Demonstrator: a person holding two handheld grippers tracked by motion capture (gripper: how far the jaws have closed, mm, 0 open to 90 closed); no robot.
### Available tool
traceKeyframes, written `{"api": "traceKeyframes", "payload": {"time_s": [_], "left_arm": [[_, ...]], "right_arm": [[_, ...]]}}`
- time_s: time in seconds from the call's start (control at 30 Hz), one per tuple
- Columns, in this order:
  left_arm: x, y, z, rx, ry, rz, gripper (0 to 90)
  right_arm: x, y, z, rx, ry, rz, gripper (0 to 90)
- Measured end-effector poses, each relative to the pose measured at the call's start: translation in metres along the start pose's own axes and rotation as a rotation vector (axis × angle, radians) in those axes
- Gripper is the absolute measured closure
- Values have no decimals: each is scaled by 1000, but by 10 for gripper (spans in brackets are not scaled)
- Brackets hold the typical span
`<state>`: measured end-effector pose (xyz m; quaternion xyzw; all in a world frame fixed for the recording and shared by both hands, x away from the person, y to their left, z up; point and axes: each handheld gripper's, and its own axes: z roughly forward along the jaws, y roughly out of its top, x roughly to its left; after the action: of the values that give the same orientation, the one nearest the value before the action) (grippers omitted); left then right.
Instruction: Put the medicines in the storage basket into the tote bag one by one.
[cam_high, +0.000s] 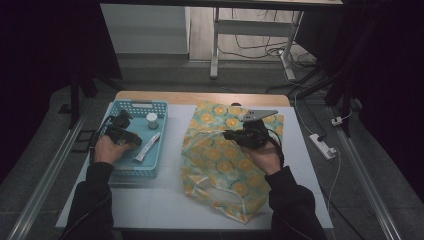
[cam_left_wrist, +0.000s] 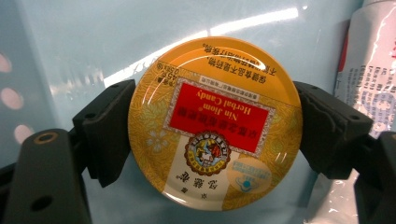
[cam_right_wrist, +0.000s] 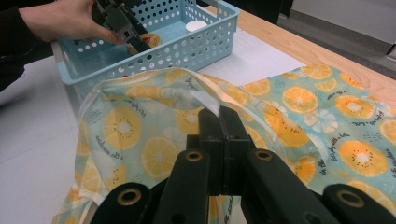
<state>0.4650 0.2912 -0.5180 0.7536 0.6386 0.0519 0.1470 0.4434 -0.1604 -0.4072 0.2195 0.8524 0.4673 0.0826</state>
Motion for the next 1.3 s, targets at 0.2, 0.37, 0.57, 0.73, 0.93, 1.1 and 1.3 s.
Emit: {"api": "traceKeyframes", "payload": {"time_s": [0.2,0.37,0.57,0.73,0.93,1.1,1.3], "left_arm": [[-1,-1,-11,-69,2,-9,201],[-2,-3,-21,-129,-32,16,201],[-7,-8,-36,-196,-67,51,201],[-11,-14,-46,-241,-104,81,201],[-18,-21,-60,-291,-164,114,201],[-28,-28,-72,-320,-177,159,201],[-40,-39,-82,-345,-200,202,201]], "right_arm": [[0,0,-1,-4,2,1,899],[0,0,0,1,3,1,900],[0,0,0,0,3,1,900],[0,0,0,-5,0,-2,900],[0,0,1,-2,-1,-3,900],[0,0,0,-2,-3,-4,900],[0,0,0,-4,-5,-5,900]]}}
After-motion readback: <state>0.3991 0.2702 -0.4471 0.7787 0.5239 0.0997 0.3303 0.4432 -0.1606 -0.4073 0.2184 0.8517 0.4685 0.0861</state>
